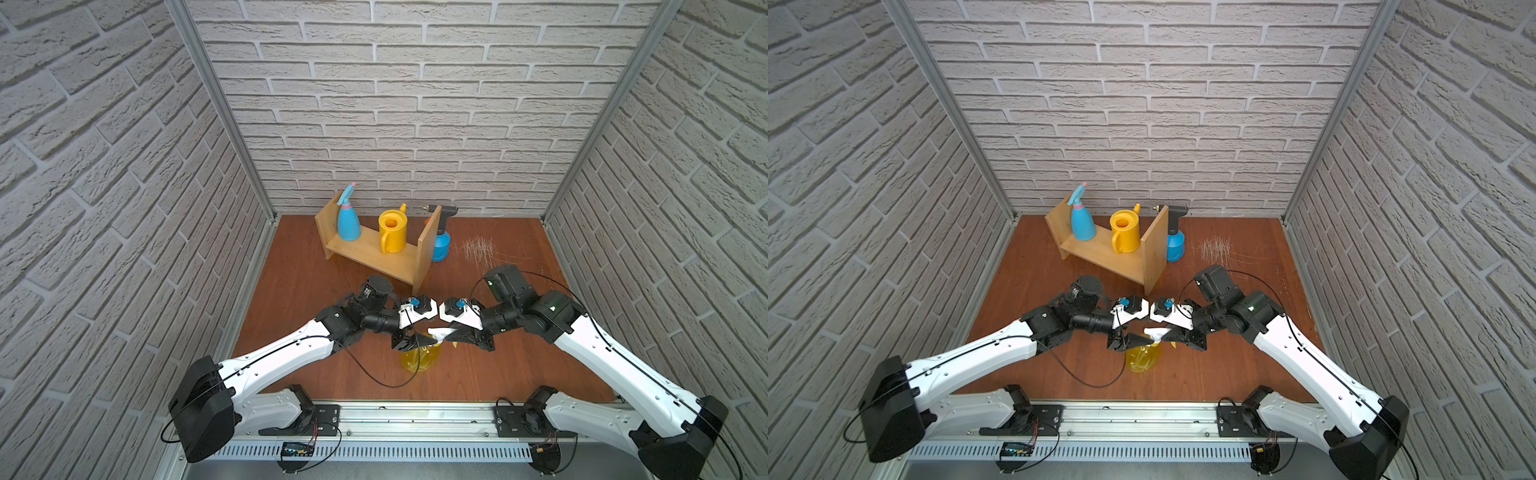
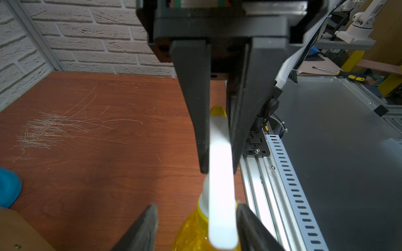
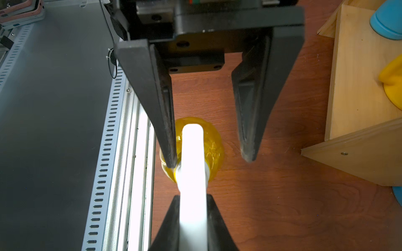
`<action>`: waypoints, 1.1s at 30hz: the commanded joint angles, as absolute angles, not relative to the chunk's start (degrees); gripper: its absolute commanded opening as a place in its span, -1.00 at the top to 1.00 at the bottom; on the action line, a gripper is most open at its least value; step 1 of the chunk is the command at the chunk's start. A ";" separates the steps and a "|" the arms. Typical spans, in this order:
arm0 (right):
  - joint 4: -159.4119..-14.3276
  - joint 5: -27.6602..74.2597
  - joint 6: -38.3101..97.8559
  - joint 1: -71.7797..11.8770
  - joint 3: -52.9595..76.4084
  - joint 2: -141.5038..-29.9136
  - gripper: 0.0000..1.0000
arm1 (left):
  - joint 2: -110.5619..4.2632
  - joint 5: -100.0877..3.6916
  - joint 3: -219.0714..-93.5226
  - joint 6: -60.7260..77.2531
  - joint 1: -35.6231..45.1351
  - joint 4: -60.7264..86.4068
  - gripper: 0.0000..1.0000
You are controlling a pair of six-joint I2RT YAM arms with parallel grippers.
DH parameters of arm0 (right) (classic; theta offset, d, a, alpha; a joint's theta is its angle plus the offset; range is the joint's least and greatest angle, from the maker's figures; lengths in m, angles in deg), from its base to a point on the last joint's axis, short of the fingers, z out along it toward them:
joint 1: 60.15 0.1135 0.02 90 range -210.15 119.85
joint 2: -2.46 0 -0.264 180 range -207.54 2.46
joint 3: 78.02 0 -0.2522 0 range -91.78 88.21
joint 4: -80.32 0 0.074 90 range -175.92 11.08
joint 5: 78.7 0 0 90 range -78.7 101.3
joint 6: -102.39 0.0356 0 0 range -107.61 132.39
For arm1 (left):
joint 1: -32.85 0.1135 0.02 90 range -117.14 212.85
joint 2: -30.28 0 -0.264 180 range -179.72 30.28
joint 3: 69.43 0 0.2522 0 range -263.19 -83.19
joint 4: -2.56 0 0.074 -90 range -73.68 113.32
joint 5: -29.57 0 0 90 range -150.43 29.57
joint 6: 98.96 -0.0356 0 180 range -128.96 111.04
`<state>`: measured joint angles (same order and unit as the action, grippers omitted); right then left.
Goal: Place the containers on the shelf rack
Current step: 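Pick up a container from the center of the board.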
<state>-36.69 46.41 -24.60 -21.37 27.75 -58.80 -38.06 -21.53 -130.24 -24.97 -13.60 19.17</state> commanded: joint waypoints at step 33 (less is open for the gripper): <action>-54.16 42.30 -10.05 -19.93 29.85 -46.35 -0.71 | -22.39 -24.92 -127.92 -27.04 -8.34 24.10 1.00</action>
